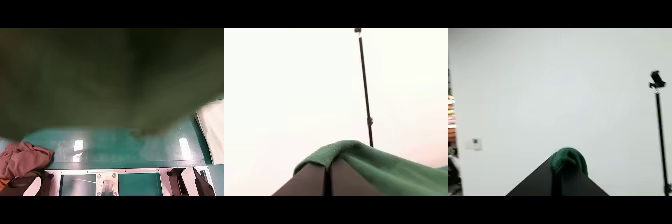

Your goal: Fold the shirts.

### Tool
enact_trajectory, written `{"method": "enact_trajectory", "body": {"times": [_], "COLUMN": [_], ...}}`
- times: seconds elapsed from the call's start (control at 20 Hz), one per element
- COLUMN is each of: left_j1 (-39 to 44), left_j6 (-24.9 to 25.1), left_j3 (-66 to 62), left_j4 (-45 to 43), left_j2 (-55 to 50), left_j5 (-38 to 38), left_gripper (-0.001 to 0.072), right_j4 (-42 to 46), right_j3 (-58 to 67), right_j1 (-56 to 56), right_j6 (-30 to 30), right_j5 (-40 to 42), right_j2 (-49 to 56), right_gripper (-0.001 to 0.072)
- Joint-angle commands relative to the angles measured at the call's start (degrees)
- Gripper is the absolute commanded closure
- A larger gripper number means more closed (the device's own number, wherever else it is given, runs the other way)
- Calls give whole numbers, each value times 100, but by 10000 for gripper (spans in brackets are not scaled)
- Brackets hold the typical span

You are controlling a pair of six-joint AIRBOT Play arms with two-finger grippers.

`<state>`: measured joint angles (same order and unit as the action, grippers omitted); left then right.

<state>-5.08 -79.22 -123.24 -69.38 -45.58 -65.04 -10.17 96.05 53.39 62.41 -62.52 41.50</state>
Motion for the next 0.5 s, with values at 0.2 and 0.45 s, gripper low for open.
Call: {"method": "enact_trajectory", "body": {"times": [0.2,0.45], "left_j1": [-2,4], "left_j6": [-131,494], "left_j3": [2450,3576], "left_j4": [-236,723], "left_j2": [-612,-2671], "left_j5": [-188,446], "left_gripper": [686,686], "right_j4": [2669,3624], "right_j3": [-2118,-3862], "right_j1": [-1241,-3036], "right_j6": [-103,-614], "right_j5": [490,2177], "right_j2": [166,1926], "right_gripper": [696,695]}}
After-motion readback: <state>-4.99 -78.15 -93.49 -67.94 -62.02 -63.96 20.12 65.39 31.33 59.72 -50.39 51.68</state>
